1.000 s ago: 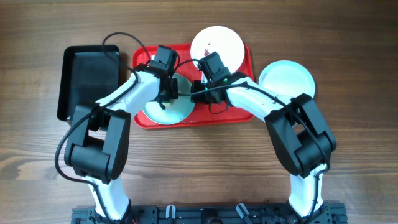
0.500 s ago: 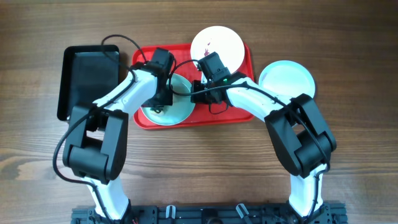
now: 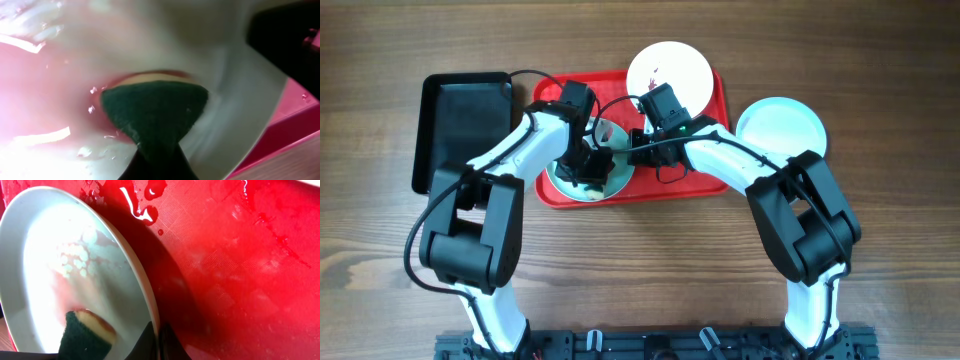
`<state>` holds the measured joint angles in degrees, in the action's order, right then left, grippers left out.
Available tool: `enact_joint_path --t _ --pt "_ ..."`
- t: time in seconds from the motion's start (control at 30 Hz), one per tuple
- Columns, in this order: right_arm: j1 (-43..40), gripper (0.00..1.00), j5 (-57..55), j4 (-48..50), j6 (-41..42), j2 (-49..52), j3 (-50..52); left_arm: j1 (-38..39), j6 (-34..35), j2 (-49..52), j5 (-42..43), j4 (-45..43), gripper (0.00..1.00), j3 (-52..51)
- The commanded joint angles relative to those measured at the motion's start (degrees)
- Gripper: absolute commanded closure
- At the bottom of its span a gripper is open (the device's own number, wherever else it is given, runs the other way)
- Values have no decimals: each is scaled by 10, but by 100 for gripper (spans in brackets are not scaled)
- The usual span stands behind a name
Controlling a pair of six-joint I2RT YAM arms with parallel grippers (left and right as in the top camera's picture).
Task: Clean dirty plates on tray and stack at the side
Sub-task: 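Continue rubbing the sponge around the plate center, left gripper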
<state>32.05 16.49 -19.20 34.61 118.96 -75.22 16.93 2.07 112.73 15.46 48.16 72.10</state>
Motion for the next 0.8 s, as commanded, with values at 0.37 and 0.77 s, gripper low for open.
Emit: enact_joint_path --t 0.37,0.77 --pt "1 96 5 3 -1 12 -9 -28 147 33 -196 -169 96 -25" --pt "1 96 5 4 -3 12 -9 -34 147 -33 -178 -164 96 35"
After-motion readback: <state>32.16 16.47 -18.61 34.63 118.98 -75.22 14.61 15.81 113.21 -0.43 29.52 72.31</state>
